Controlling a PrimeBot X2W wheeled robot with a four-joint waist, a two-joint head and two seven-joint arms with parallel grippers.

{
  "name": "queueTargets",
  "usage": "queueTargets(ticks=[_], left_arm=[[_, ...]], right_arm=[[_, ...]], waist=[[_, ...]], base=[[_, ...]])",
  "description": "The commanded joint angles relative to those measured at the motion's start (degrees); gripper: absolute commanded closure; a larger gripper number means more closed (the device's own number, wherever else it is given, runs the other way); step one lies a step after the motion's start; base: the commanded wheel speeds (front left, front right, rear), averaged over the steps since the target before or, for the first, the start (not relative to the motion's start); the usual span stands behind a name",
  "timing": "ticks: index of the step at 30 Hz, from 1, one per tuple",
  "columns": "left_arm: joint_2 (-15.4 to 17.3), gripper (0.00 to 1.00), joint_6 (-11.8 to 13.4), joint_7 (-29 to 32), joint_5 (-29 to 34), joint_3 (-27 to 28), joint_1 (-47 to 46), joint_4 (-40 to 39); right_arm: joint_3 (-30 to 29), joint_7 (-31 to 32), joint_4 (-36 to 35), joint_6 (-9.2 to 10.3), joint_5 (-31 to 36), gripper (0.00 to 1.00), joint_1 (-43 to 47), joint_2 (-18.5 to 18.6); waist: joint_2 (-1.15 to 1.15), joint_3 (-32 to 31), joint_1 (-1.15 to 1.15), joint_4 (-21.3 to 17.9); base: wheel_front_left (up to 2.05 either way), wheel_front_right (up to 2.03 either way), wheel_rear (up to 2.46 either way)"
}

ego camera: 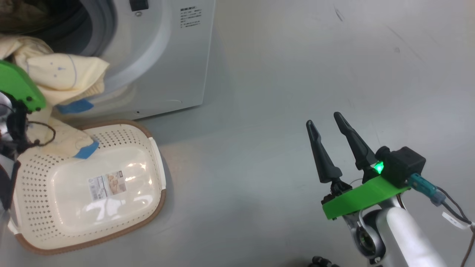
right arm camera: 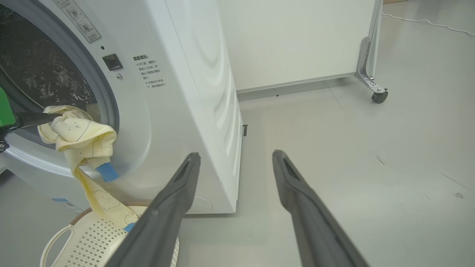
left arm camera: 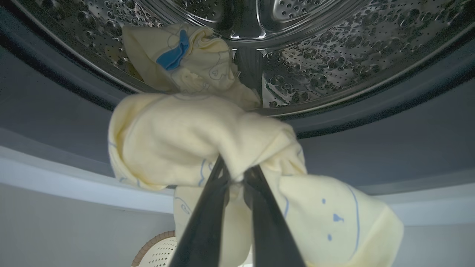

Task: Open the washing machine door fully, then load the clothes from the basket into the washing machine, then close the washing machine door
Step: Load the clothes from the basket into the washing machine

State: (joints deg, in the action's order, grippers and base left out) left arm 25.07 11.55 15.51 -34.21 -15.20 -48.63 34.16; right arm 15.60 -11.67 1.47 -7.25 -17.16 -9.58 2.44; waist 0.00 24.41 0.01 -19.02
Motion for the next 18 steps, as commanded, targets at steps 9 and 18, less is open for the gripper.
queueTargets(ticks=[9,18], left_arm=[[7.6,1.00,-0.8,6.7,1.3,1.4,-14.4,0.7],[11.3,1.00,-1.6,5.3,3.5,1.1,-21.2,0.7]], right_arm=[[1.7,-2.1,-0.2,-0.24,-1.8,0.00,-4.1,0.4],[3.3,-3.0,1.1,-0.24,-3.4,0.00,-5.5,0.4]], waist=[[0.00,5.7,-0.01,-2.7],[0.00,9.2,-0.01,-4.9]], base=[[0.00,0.00,0.00],[0.00,0.00,0.00]])
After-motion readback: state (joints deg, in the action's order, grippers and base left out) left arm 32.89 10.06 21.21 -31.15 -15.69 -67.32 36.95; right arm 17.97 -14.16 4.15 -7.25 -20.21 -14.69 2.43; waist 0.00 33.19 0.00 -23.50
